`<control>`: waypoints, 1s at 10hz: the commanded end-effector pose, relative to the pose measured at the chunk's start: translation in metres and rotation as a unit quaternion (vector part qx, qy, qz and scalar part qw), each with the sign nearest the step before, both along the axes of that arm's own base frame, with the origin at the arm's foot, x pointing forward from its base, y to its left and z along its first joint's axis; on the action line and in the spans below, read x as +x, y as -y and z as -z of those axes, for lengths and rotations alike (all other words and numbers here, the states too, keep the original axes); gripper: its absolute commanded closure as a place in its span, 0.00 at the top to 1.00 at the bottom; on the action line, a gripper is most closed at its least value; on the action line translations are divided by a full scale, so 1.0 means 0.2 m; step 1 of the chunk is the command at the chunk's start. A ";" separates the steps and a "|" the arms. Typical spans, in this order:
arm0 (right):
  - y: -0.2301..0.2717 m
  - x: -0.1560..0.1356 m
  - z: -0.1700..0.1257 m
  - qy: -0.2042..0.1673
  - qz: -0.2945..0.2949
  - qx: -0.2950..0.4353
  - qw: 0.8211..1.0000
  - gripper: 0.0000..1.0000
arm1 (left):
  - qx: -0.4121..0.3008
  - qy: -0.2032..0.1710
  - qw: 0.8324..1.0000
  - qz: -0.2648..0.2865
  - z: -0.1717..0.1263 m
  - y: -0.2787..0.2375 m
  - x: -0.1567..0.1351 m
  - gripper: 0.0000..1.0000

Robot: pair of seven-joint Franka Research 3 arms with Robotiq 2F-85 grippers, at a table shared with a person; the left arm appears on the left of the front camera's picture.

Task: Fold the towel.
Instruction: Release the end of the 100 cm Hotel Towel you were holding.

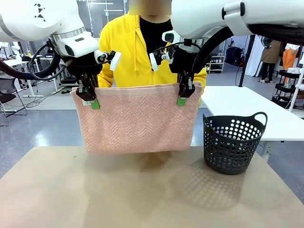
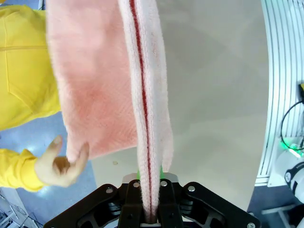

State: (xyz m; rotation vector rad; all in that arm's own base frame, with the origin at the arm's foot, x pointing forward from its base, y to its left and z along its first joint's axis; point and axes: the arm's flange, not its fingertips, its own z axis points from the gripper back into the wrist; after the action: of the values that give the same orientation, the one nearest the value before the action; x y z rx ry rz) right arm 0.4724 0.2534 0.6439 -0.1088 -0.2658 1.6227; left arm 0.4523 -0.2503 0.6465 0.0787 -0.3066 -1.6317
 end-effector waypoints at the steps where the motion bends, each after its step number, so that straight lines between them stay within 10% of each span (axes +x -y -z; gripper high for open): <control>1: 0.01 0.00 0.00 0.001 -0.001 -0.001 1.000 0.00 | -0.001 0.002 1.000 -0.001 -0.01 -0.01 0.01 0.00; 10: 0.01 0.00 0.00 0.001 -0.001 -0.001 1.000 0.00 | -0.001 0.002 1.000 -0.001 -0.01 -0.01 0.01 0.00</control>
State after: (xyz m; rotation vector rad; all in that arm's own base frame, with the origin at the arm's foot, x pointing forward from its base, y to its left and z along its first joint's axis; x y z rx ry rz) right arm 0.4724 0.2534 0.6439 -0.1088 -0.2658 1.6227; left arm 0.4523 -0.2503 0.6466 0.0787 -0.3068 -1.6317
